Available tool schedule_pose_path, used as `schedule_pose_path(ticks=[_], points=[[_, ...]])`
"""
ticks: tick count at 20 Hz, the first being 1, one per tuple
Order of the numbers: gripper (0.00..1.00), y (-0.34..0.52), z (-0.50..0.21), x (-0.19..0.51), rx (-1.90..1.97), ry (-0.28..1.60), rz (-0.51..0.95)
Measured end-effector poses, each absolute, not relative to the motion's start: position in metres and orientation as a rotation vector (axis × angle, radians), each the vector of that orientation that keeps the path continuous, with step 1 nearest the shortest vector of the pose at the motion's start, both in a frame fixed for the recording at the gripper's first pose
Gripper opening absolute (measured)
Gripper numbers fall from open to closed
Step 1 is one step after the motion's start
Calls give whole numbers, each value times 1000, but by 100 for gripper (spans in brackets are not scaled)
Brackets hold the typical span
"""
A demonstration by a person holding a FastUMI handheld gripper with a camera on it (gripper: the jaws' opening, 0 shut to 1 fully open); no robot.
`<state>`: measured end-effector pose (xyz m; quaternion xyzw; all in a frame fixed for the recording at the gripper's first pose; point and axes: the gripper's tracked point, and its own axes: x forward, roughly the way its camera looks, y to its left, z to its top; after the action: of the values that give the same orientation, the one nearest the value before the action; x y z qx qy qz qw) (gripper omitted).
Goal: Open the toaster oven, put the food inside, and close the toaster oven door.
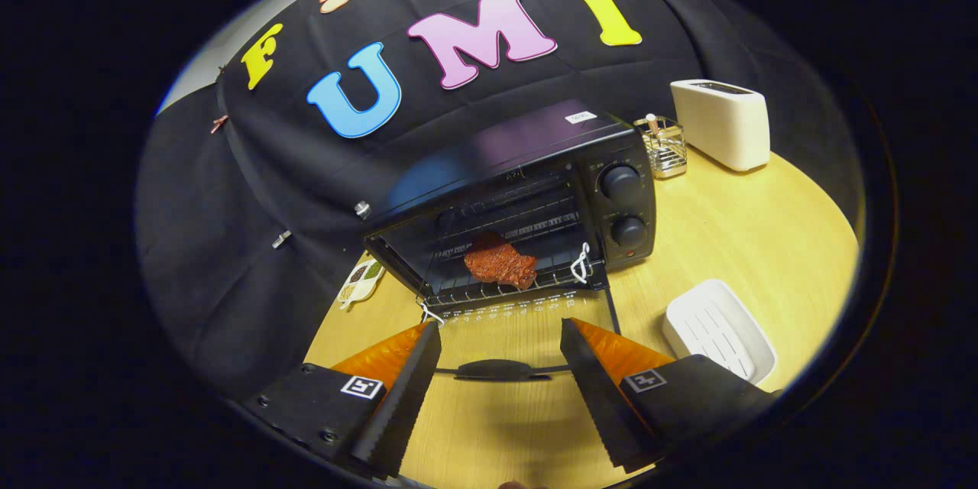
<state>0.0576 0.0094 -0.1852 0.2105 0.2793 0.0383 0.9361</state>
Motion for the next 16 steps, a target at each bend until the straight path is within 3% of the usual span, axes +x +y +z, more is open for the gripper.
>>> schedule_pose_path(ticks=[16], points=[[98, 14, -89, 9, 241, 352, 137]])
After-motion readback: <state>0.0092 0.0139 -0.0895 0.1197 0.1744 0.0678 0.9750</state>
